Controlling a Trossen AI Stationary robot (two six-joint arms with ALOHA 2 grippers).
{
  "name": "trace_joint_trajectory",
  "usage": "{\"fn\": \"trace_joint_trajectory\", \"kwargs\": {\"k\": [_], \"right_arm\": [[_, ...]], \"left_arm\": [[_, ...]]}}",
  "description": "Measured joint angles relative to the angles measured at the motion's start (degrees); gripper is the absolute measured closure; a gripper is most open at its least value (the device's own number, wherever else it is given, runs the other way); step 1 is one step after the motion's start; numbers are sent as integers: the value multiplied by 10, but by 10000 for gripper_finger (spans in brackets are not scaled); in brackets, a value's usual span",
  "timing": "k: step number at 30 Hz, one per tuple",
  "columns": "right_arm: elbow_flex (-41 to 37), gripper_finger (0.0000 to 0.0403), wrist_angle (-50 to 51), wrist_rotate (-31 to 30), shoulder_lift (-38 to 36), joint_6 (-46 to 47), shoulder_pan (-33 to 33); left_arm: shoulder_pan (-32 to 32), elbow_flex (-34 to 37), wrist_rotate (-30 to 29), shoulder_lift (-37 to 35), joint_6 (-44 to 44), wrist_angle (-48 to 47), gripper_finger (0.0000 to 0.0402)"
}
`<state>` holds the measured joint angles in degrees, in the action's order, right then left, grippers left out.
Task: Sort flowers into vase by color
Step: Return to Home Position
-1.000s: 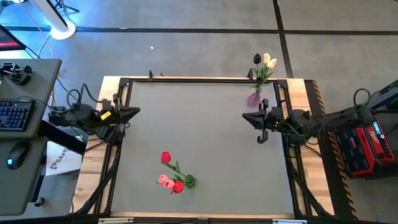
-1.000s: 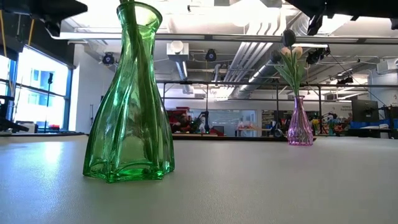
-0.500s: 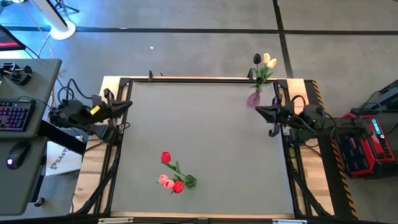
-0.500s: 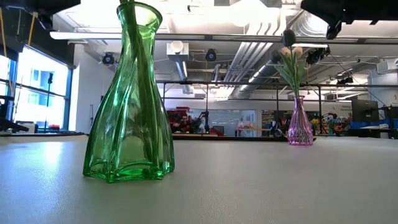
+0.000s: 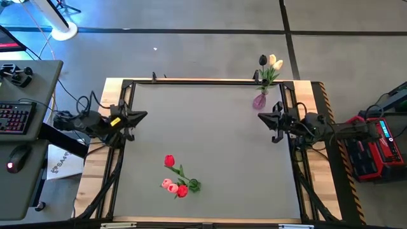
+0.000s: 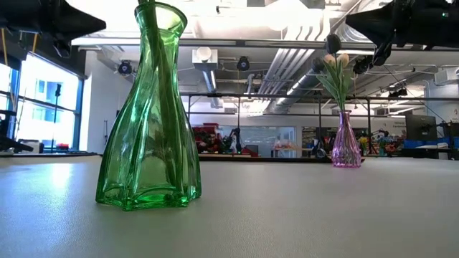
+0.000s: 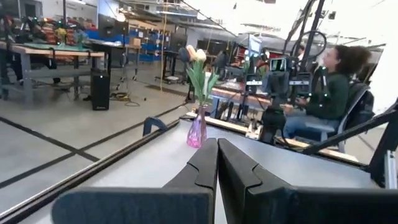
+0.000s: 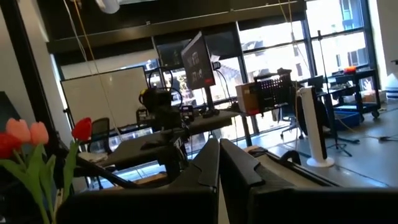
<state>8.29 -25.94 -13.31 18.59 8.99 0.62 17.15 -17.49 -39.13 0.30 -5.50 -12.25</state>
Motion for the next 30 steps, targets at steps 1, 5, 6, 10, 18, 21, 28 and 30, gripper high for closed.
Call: {"fn": "trace_joint_trajectory", "kwargs": {"k": [1, 5, 6, 10, 18, 21, 28, 30], "right_arm": [[0, 403, 1, 0, 0, 0, 0], [0, 403, 13, 0, -5, -14, 0], [0, 403, 16, 0, -8, -14, 0], [0, 403, 43, 8, -19, 5, 0], [0, 403, 84, 22, -22, 5, 0], [0, 403, 86, 28, -26, 10, 0], [0, 403, 136, 47, -67, 15, 0], [0, 403, 151, 45, -81, 11, 0]], "left_arm": [[0, 3, 0, 0, 0, 6, 401], [0, 22, -7, 0, 0, 31, 401], [0, 25, -10, 0, 0, 34, 401], [0, 49, -49, 0, -8, 58, 401], [0, 99, -50, 0, -19, 127, 401], [0, 102, -52, 0, -19, 127, 401], [0, 54, -96, 0, 49, 123, 401], [0, 42, -89, 0, 60, 117, 401]]}}
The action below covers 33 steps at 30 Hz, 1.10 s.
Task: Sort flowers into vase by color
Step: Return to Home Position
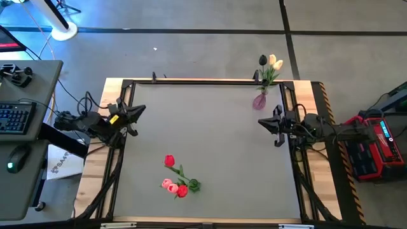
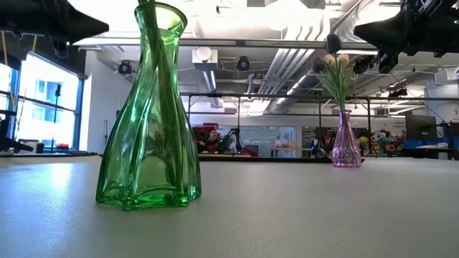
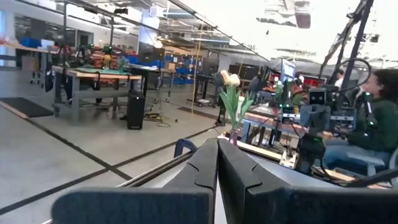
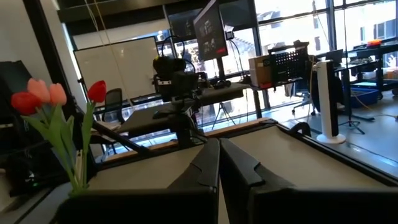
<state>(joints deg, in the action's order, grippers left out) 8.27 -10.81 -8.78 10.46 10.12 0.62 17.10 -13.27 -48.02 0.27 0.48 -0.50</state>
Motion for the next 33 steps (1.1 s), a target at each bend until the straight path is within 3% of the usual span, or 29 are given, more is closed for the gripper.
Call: {"fn": "trace_joint_trajectory", "kwargs": {"k": [7, 17, 24, 29, 33], "right_arm": [[0, 403, 39, -1, -38, -13, 0], [0, 403, 84, -2, -53, -26, 0], [11, 403, 87, 10, -58, -22, 0], [51, 403, 188, 16, -85, -31, 0], [55, 403, 196, 3, -104, -31, 0]], "left_arm": [[0, 10, 1, 0, -72, -69, 401], [0, 84, 4, 0, -144, -18, 401], [0, 87, 10, 0, -108, 51, 401], [0, 36, 10, 0, -50, 13, 401], [0, 6, 9, 0, -29, -20, 401]]}}
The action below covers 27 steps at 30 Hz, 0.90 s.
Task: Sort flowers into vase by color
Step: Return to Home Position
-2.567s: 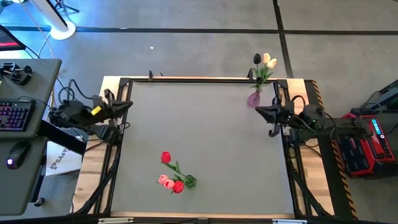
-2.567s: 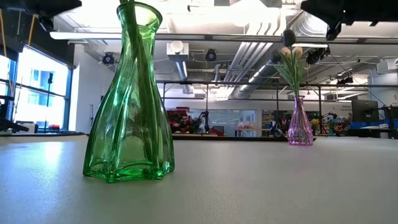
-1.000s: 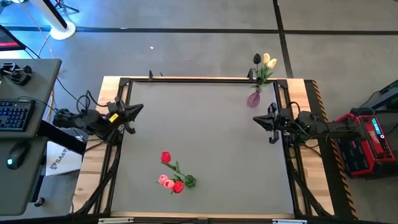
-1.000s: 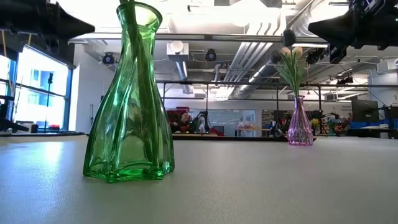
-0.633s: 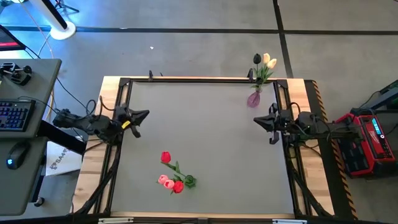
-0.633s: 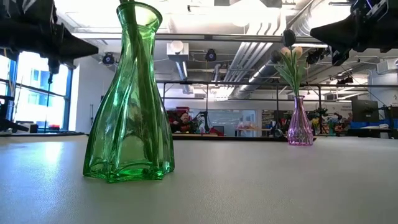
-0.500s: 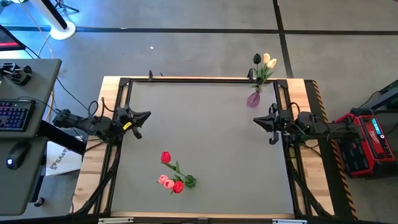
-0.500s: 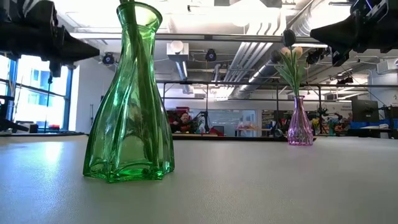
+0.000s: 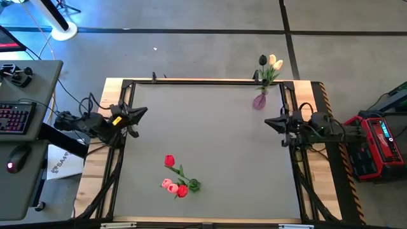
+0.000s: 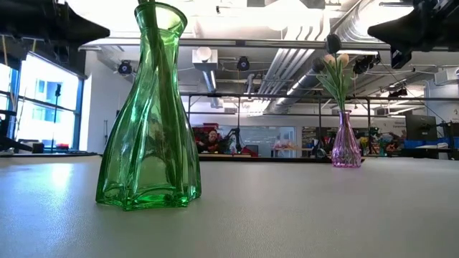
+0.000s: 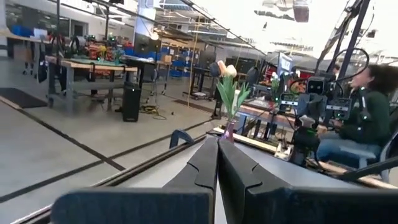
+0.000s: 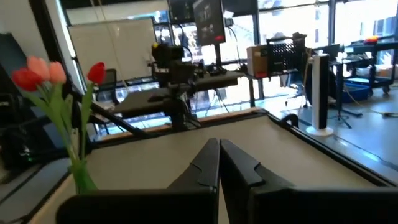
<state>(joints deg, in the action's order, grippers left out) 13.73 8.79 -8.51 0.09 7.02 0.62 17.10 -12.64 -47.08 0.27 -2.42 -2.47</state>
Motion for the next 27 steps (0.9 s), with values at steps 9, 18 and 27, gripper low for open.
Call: {"fn": "trace_joint_trajectory", "kwargs": {"k": [9, 18, 27], "right_arm": [[-42, 403, -80, -4, 5, 1, 0], [-64, 403, -120, -3, 5, 5, 0], [-64, 403, -136, -3, 5, 4, 0]], "left_arm": [[0, 32, 16, 0, -66, -35, 401], [0, 44, 20, 0, -94, -33, 401], [1, 58, 20, 0, -88, -19, 401]]}}
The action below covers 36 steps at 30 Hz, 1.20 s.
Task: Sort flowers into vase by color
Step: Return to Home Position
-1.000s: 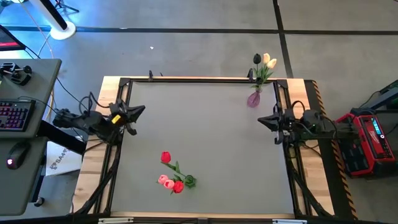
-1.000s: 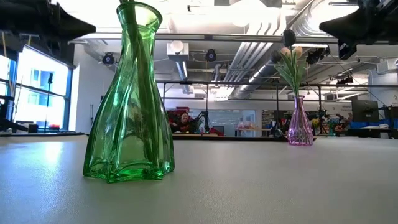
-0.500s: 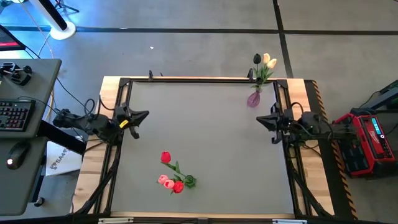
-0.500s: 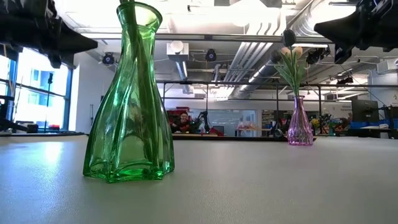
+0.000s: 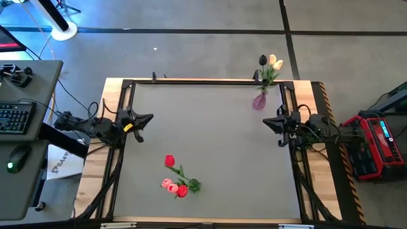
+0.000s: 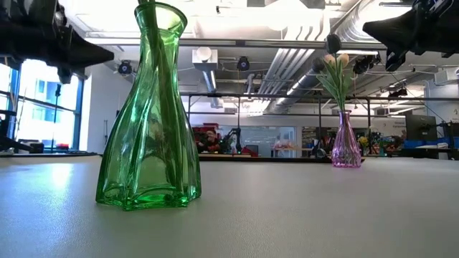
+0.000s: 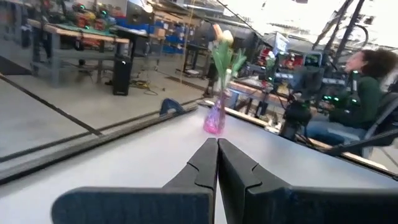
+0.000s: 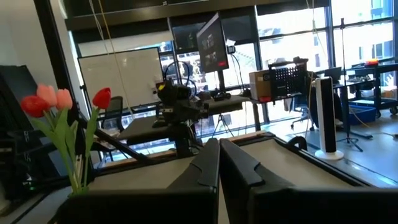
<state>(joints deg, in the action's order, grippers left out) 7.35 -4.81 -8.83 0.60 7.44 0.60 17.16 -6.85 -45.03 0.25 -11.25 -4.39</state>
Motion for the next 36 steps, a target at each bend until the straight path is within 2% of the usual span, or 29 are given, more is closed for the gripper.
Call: {"fn": "trace_joint_trajectory", "kwargs": {"k": [5, 13, 21, 27, 30, 36], "right_arm": [[0, 403, -1, 1, 0, 8, 0], [0, 403, -4, 3, 0, -18, 0], [-4, 403, -9, 3, 0, -21, 0], [-68, 403, -117, 17, 0, 28, 0], [-68, 403, -90, 19, 1, 31, 0], [-64, 403, -103, 20, 0, 26, 0]], "left_arm": [[1, 61, 32, 0, -15, 87, 402], [1, 60, 36, 0, 39, 132, 402], [1, 60, 50, 0, 44, 138, 402], [1, 60, 77, 0, 44, 137, 402], [1, 60, 87, 0, 41, 138, 402], [1, 60, 100, 0, 44, 147, 402]]}}
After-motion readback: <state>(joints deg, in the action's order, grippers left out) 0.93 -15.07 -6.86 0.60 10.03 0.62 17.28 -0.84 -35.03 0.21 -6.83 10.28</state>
